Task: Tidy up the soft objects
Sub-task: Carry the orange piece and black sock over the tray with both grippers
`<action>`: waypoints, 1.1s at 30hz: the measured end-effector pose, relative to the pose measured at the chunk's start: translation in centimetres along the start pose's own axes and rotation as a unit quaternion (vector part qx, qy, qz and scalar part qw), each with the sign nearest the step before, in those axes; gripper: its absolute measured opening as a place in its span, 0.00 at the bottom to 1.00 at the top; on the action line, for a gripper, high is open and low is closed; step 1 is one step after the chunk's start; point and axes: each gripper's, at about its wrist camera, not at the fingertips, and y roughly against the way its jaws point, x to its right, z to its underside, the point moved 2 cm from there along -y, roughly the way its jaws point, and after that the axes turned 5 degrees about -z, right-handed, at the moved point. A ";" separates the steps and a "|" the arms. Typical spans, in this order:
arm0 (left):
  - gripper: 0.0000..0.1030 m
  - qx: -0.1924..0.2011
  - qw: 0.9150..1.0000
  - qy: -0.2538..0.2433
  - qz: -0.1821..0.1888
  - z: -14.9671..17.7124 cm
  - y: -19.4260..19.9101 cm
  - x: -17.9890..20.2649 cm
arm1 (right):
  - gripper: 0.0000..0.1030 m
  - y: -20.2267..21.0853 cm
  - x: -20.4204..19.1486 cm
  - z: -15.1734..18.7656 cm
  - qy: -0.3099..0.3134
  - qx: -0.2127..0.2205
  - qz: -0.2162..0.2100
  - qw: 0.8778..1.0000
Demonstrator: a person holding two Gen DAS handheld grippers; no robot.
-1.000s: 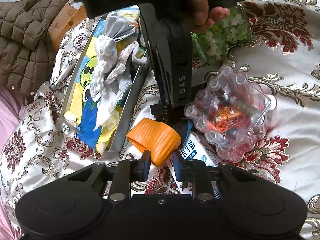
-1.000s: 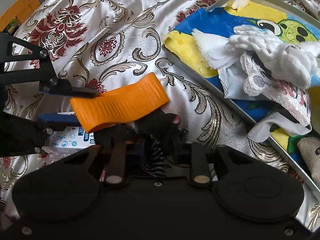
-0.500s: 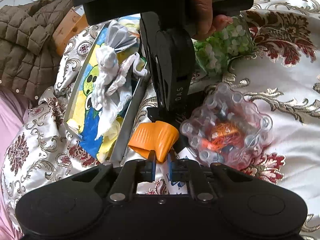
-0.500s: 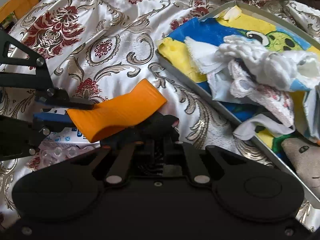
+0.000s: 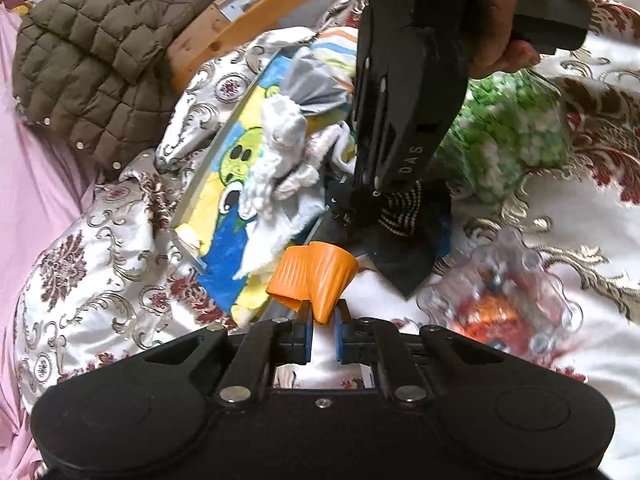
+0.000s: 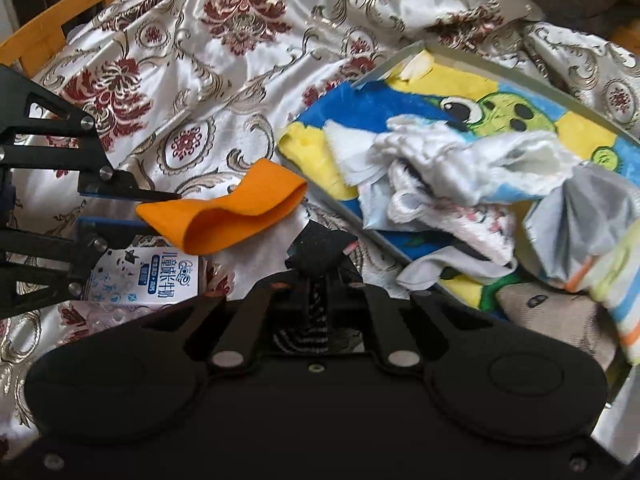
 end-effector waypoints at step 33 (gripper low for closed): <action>0.11 0.048 0.984 0.117 -0.123 -9.1 -5.7 -5.5 | 0.02 10.7 12.2 -6.1 -0.111 0.191 0.067 0.973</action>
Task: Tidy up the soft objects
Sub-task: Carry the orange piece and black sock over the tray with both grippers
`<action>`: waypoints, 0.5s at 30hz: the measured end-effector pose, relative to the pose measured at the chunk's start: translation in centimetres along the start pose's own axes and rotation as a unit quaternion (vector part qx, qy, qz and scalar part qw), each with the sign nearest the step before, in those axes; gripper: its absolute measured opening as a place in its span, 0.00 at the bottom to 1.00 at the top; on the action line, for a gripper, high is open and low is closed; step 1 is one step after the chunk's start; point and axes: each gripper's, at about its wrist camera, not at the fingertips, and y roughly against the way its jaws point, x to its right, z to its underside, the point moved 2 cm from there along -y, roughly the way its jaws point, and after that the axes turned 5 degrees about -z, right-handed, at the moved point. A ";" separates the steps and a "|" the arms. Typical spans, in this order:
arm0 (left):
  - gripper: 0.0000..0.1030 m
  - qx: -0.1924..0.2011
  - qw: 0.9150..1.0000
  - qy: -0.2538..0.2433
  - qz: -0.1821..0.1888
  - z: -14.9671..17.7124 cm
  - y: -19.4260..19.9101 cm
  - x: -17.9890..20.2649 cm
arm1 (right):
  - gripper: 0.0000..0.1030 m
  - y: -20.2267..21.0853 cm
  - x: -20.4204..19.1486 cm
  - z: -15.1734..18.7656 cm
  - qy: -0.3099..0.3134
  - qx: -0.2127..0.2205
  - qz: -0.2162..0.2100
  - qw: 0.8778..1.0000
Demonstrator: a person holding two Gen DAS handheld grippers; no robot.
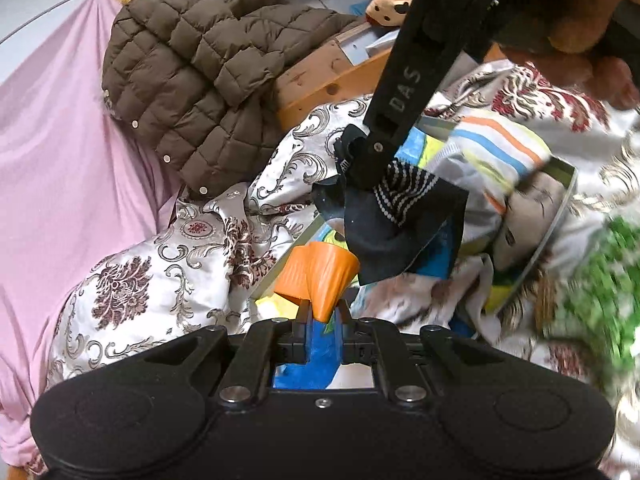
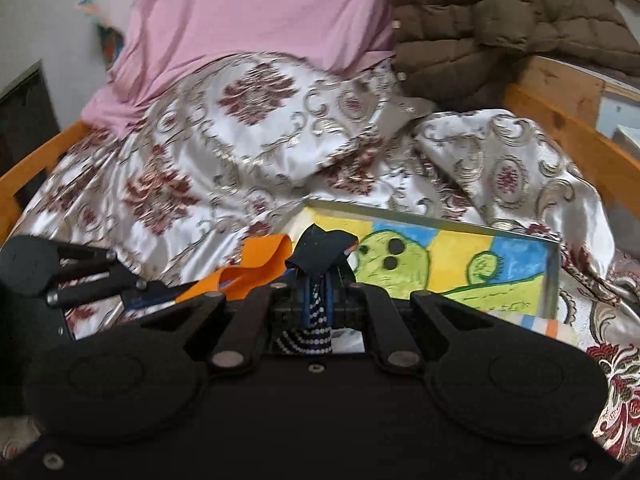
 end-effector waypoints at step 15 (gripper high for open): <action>0.12 -0.025 0.999 0.024 0.025 -1.6 -4.7 4.2 | 0.03 -0.4 7.9 4.3 -0.064 -0.011 0.074 0.995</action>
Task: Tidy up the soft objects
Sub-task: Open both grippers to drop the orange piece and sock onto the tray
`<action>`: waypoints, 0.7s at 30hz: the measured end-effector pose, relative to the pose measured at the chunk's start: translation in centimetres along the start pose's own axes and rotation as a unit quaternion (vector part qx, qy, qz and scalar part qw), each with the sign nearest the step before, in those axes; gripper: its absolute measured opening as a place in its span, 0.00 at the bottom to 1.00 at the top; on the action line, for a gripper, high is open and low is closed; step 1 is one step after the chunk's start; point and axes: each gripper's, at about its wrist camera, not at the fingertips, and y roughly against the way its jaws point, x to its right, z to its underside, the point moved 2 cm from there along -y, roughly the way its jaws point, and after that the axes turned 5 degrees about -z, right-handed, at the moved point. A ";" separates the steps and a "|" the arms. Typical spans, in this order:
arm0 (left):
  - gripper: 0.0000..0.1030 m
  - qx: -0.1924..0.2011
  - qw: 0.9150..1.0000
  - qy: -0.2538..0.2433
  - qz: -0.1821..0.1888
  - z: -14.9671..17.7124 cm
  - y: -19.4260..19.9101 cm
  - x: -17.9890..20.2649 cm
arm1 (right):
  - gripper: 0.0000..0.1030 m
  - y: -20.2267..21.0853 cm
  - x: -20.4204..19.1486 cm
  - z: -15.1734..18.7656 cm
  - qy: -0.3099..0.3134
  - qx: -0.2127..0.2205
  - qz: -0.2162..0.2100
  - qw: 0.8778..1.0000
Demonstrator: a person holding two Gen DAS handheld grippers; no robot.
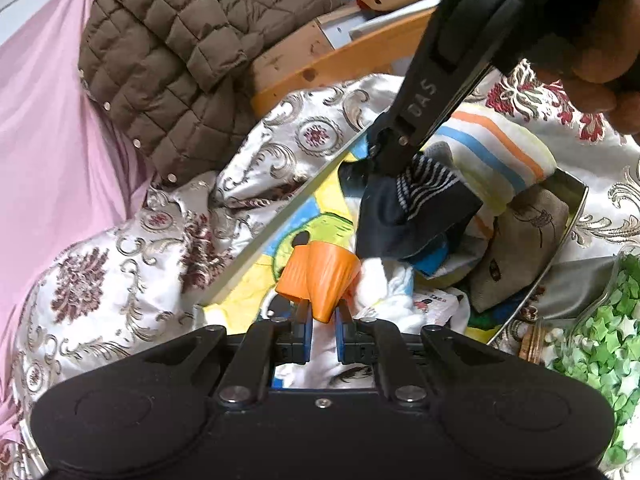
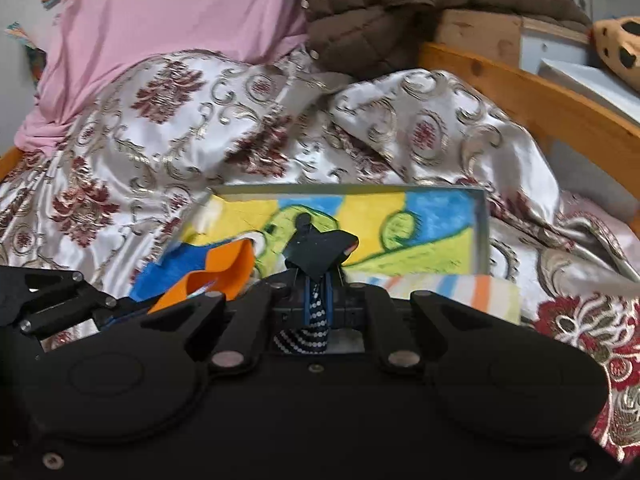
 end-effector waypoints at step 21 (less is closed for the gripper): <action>0.30 -0.034 0.998 0.037 -0.024 -0.4 -0.2 0.1 | 0.45 3.0 0.0 1.5 0.010 -0.004 -0.001 1.000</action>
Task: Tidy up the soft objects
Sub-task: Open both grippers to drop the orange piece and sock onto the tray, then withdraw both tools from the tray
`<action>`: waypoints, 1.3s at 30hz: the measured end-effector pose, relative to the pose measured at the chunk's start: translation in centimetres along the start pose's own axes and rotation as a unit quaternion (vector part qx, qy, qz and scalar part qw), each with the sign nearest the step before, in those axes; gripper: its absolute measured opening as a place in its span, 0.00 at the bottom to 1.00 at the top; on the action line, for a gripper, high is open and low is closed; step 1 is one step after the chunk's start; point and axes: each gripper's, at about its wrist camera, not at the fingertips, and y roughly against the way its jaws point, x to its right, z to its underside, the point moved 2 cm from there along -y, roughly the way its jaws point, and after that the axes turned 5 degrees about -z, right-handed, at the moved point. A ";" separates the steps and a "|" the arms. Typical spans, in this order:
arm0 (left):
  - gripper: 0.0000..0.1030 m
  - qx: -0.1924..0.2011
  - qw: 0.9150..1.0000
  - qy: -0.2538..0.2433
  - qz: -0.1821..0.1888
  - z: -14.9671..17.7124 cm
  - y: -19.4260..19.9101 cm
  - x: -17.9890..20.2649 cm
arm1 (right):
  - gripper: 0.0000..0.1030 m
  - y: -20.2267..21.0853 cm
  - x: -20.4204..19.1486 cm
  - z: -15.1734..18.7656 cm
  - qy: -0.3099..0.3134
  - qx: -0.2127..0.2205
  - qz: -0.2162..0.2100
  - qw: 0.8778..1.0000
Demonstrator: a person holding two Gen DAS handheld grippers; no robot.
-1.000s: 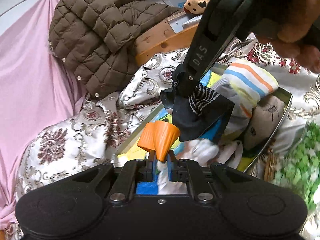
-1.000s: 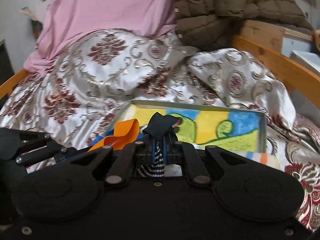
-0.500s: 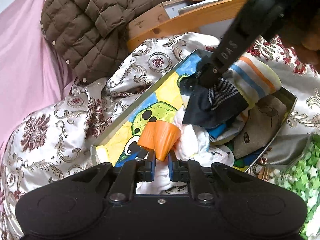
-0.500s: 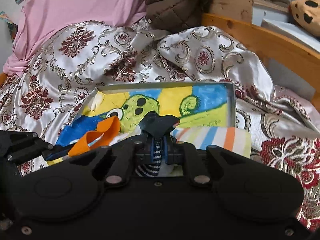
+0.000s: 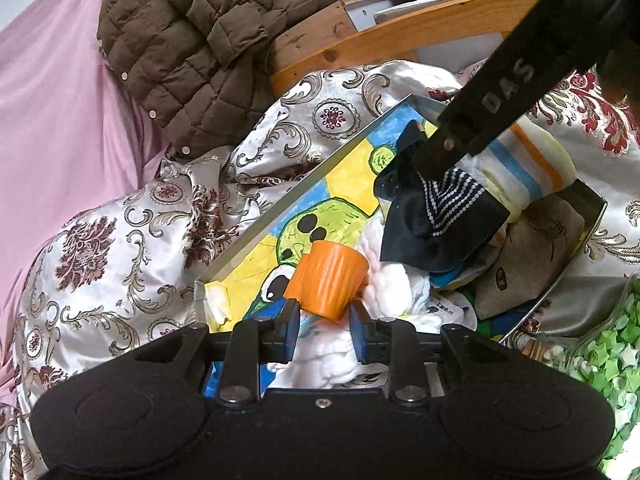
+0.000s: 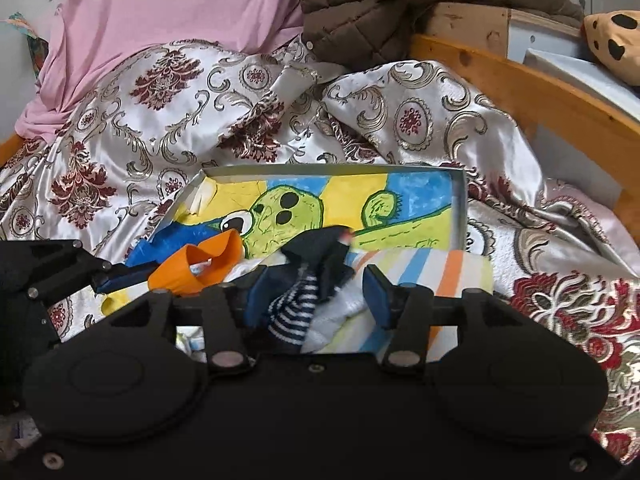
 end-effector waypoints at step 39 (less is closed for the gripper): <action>0.91 0.036 0.983 0.181 -0.026 5.7 17.5 -1.1 | 0.99 19.7 -3.3 7.2 0.002 0.063 -0.007 0.998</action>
